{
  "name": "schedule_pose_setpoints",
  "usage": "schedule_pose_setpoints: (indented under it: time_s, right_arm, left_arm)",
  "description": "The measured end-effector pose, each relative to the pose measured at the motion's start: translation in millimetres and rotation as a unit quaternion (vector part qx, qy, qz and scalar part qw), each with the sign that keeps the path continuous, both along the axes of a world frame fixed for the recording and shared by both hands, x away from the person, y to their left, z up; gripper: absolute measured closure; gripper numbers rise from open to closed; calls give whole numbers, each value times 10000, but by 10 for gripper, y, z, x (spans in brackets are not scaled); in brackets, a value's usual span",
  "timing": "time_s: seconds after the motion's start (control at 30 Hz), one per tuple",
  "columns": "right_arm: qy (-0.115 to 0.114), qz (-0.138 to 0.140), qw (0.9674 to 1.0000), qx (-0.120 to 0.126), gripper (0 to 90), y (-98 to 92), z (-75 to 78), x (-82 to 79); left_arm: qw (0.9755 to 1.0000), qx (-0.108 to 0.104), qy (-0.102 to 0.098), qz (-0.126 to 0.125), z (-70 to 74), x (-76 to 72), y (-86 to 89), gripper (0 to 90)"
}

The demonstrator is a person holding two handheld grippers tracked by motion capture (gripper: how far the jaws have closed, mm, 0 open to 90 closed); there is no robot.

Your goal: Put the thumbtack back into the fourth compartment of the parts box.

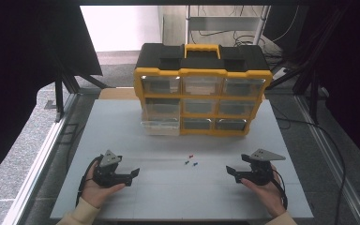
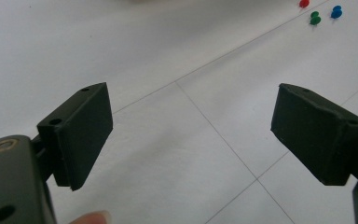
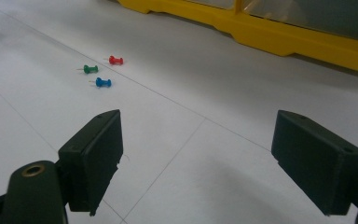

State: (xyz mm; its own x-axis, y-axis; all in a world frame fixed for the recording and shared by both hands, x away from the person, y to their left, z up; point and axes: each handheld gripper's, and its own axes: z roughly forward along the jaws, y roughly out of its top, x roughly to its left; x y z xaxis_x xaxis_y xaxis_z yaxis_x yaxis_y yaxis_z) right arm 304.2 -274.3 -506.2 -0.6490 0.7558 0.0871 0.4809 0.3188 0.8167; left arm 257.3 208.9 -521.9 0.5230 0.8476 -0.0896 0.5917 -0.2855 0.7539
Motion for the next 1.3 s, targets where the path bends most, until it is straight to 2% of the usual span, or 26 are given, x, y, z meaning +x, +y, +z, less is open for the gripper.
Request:
schedule_pose_setpoints:
  time_s: [0.27,0.53,0.7,0.83,0.93,0.97,1.0,1.17,1.2,1.23,1.27,1.3]
  right_arm:
    - [45,-3,10000,-73,169,8,-13,7]
    - [90,-11,9999,-64,170,7,-22,18]
    - [116,-28,9999,-76,171,8,-28,26]
    - [90,-29,9999,-120,171,17,-27,15]
    - [104,-47,9998,-145,172,21,-33,20]
    - [104,-47,9998,-148,172,20,-35,22]
    - [103,-56,9998,-154,172,21,-35,23]
    - [101,-66,9997,-199,172,25,-36,19]
    - [101,-66,9997,-199,172,25,-36,19]
    - [102,-61,9997,-214,173,27,-37,17]
    - [102,-54,9997,-220,173,28,-39,17]
    - [99,-54,9997,-232,173,28,-41,17]
  left_arm:
    - [10000,-2,-18,36,2,12,7,123]
    - [9999,-80,44,-74,30,32,-12,135]
    - [9995,-138,102,-261,82,74,-87,146]
    - [9984,-157,186,-516,144,130,-232,152]
    - [9965,-84,267,-787,161,179,-370,158]
    - [9965,-84,267,-787,161,179,-370,159]
    - [9945,3,356,-985,152,211,-481,161]
    - [9890,144,469,-1392,132,285,-807,180]
    - [9890,144,469,-1392,132,285,-807,179]
    - [9864,224,491,-1551,128,320,-940,180]
    - [9851,269,510,-1623,130,342,-997,181]
    - [9847,268,512,-1642,128,365,-1053,182]
